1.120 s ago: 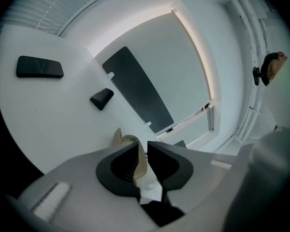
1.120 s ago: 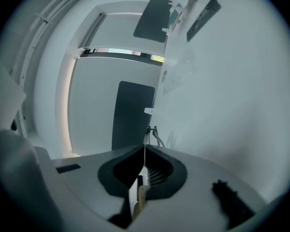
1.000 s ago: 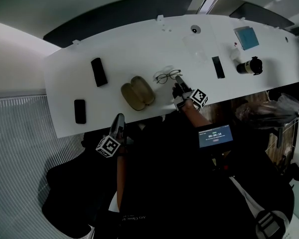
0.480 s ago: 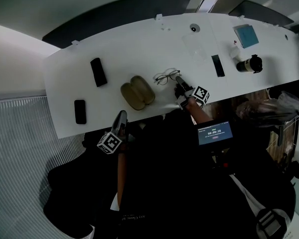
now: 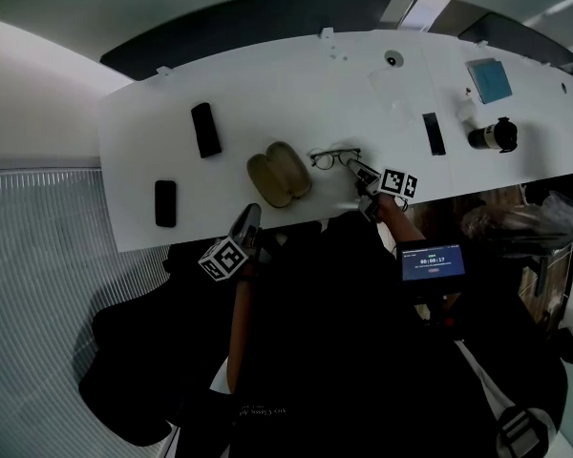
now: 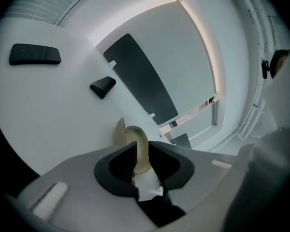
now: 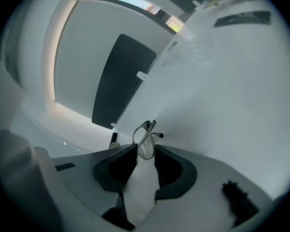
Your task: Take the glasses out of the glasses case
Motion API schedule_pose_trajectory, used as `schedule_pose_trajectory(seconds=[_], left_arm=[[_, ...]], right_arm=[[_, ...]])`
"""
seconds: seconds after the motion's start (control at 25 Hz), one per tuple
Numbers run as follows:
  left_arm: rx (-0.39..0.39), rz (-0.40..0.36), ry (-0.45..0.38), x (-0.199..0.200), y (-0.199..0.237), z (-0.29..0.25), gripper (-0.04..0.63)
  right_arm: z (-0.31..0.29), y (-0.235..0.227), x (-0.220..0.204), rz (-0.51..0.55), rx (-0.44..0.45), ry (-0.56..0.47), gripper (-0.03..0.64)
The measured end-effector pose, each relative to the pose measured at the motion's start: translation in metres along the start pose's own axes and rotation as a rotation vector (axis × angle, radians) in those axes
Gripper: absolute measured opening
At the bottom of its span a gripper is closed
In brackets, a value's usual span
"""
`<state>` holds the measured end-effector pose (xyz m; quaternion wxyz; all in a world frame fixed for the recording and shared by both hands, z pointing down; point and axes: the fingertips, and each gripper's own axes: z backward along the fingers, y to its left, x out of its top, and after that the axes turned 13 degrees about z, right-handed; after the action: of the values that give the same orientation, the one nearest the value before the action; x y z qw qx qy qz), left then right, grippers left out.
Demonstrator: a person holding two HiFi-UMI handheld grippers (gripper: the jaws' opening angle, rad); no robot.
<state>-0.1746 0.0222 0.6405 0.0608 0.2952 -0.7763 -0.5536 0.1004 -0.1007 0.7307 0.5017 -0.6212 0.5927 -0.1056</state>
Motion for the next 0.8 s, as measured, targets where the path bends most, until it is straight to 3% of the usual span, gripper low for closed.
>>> schedule_pose_trajectory(seconds=[0.12, 0.44, 0.64, 0.8], left_arm=[[0.002, 0.018, 0.006, 0.001, 0.007, -0.005, 0.083], [-0.001, 0.032, 0.020, 0.004, 0.010, -0.016, 0.086], [0.002, 0.030, 0.026, 0.004, 0.013, -0.020, 0.086], [0.016, 0.031, 0.035, 0.001, 0.017, -0.022, 0.092]], right_arm=[[0.003, 0.008, -0.011, 0.156, -0.018, 0.111, 0.131], [0.011, 0.020, -0.034, 0.267, 0.035, 0.296, 0.184], [0.005, 0.018, -0.049, 0.438, -0.014, 0.475, 0.184], [0.007, 0.020, -0.050, 0.538, -0.043, 0.535, 0.184]])
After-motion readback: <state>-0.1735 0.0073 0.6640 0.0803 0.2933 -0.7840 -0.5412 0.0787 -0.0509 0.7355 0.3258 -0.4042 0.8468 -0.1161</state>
